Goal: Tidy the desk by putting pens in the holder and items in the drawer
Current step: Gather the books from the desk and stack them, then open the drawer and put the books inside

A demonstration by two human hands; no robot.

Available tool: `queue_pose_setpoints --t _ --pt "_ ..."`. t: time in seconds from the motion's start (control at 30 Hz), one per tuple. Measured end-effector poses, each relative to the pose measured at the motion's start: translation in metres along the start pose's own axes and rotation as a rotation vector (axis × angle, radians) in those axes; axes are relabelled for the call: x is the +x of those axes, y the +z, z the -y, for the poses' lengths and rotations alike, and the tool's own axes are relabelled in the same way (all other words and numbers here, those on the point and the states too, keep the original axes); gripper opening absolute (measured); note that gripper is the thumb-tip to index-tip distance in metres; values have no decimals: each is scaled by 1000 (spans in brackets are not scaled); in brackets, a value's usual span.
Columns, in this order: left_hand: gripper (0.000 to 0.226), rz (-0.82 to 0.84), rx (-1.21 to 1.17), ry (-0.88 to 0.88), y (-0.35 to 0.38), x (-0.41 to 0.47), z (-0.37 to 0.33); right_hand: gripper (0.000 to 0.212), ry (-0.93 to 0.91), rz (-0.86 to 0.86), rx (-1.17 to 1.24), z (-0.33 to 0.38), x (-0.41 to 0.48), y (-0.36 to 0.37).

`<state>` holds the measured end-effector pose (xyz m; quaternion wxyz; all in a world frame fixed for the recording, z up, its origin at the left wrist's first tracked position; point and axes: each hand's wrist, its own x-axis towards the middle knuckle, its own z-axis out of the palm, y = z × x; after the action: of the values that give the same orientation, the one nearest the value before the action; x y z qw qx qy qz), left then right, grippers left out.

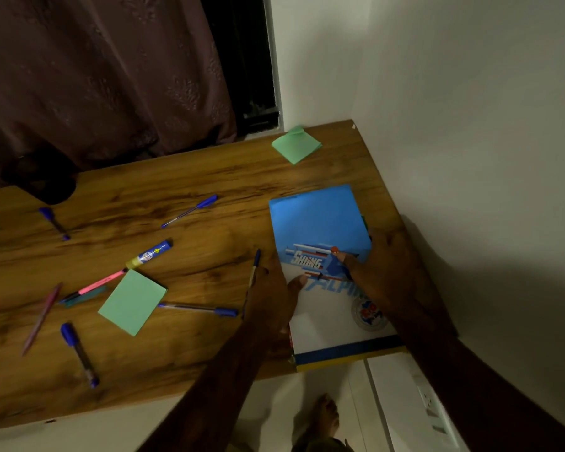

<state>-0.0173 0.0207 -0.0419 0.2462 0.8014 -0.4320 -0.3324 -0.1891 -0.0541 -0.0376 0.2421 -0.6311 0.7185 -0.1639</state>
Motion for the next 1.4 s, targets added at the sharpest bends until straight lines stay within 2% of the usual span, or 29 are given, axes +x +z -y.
queue_pose_setpoints --t 0.07,0.13,0.2,0.3,0.4,0.47,0.57,0.67,0.8,0.87,1.0,1.13,1.3,1.4 --pt "71 -3 -23 25 2 1 7 78 -13 -15 -43 1 -5 -4" --pt "61 9 -73 36 -1 -3 9 72 -43 -42 -67 2 -14 -8" --pt "46 42 -131 38 -8 -15 5 61 -107 -115 -58 6 -29 -12" --pt "47 68 -165 -33 -16 -29 14 37 -239 -194 26 11 -47 -8" --pt "56 112 -240 -111 -31 -47 25 16 -358 -113 193 17 -64 1" --pt "45 141 -320 -117 -43 -61 29 11 -402 -75 233 22 -81 3" --pt "17 181 -435 -64 -63 -85 39 20 -506 31 293 30 -118 4" --pt "6 288 -474 -25 -77 -109 60 17 -526 196 404 31 -158 8" --pt "11 445 -528 -58 -81 -144 105 10 -370 442 524 19 -211 39" --pt "13 520 -535 -95 -78 -157 124 15 -318 522 510 12 -231 53" --pt "14 559 -569 -230 -71 -173 163 20 -119 643 524 0 -259 82" --pt "14 498 -709 -412 -57 -166 198 17 227 724 657 -12 -259 110" --pt "22 282 -1130 -656 -28 -144 240 34 596 699 889 -34 -235 140" --pt "15 159 -1268 -729 -7 -123 258 20 776 644 1027 -51 -215 158"
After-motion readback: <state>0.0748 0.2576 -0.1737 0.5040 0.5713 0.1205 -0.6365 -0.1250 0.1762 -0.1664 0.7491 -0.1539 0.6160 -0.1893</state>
